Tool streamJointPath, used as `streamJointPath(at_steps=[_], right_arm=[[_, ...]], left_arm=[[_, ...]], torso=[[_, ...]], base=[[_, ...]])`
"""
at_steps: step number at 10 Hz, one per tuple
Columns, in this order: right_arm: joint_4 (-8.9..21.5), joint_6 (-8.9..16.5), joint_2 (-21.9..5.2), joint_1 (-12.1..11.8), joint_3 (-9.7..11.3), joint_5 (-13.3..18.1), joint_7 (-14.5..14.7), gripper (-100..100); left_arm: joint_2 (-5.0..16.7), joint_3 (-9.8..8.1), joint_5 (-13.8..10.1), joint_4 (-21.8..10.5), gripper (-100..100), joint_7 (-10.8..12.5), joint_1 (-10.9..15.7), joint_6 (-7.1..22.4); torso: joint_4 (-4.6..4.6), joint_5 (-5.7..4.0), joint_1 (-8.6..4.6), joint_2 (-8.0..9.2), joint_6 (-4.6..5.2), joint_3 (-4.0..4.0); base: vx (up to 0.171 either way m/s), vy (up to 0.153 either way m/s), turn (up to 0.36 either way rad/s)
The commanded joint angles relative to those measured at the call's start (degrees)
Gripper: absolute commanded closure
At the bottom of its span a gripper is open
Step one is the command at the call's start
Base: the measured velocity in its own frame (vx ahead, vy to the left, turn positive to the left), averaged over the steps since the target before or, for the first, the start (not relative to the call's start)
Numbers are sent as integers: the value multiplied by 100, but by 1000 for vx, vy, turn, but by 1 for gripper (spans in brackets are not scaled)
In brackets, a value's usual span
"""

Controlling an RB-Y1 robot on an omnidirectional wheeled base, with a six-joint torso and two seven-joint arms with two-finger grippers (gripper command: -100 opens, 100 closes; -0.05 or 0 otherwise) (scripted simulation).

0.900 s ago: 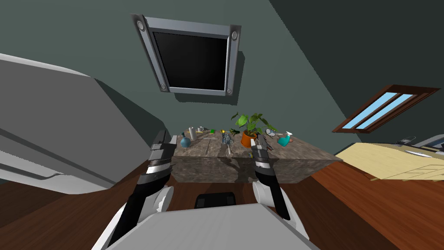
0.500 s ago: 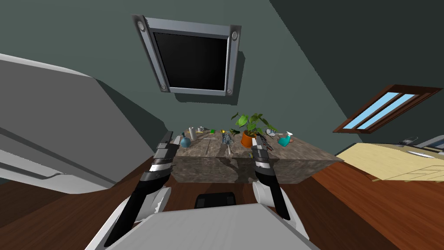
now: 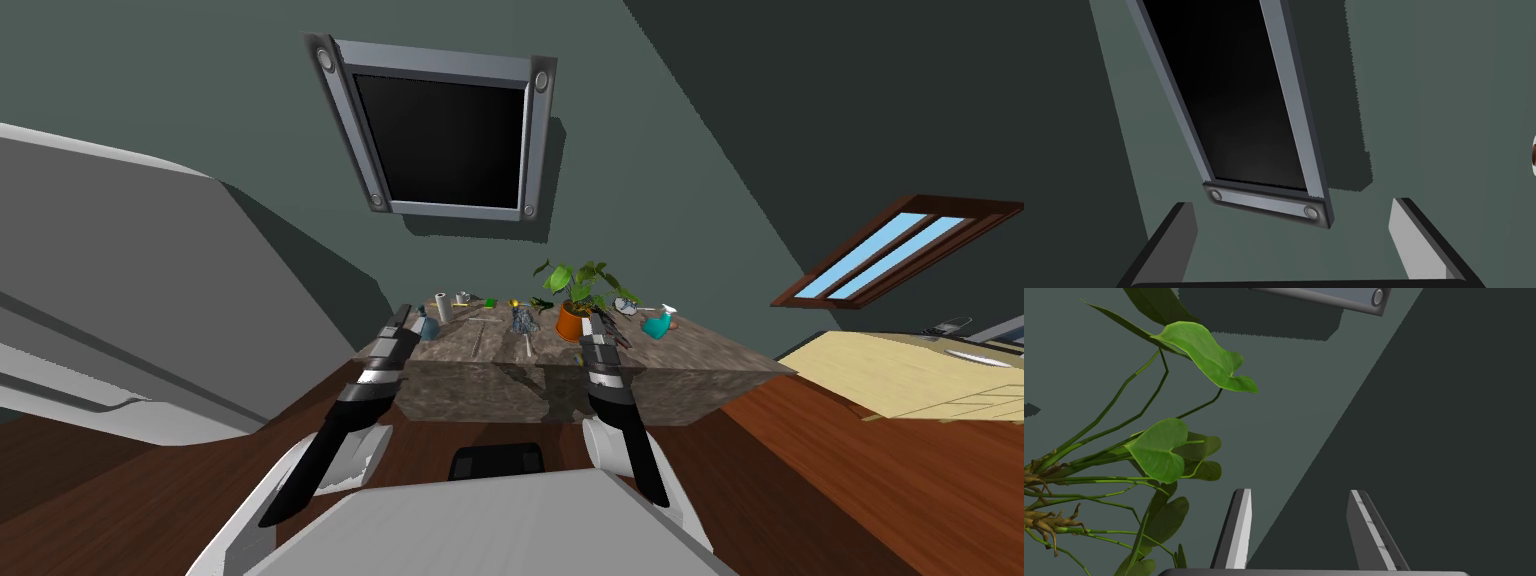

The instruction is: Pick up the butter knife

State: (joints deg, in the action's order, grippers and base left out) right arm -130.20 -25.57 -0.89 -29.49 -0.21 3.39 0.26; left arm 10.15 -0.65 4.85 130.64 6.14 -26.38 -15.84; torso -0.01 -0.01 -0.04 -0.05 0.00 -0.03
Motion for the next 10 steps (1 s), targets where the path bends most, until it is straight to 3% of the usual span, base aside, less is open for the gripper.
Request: streamJointPath(at_steps=[1,2,3,7,8,9,10], right_arm=[[0,0,0,0,0,0,0,0],[0,0,0,0,0,0,0,0],[0,0,0,0,0,0,0,0],[0,0,0,0,0,0,0,0],[0,0,0,0,0,0,0,0],[0,0,0,0,0,0,0,0],[0,0,0,0,0,0,0,0]], left_arm=[[103,-26,-17,-125,-100,202,165,265],[185,-60,-41,-243,-100,388,287,431],[185,-60,-41,-243,-100,398,287,462],[378,-170,-121,-633,-100,1050,703,1073],[378,-170,-121,-633,-100,1050,703,1116],[425,-209,-151,-773,-100,1286,855,1333],[425,-209,-151,-773,-100,1286,855,1352]], torso=[[0,0,0,0,0,0],[0,0,0,-1,0,0],[-1,0,-1,-3,0,-2],[0,-1,-2,-1,0,0],[0,0,-2,-1,0,-1],[0,0,-2,-1,0,0],[0,-1,-2,-1,0,0]], base=[[10,-11,8],[12,-18,9],[9,-14,3],[11,-16,7],[10,-15,3],[10,-18,7],[8,-12,4]])
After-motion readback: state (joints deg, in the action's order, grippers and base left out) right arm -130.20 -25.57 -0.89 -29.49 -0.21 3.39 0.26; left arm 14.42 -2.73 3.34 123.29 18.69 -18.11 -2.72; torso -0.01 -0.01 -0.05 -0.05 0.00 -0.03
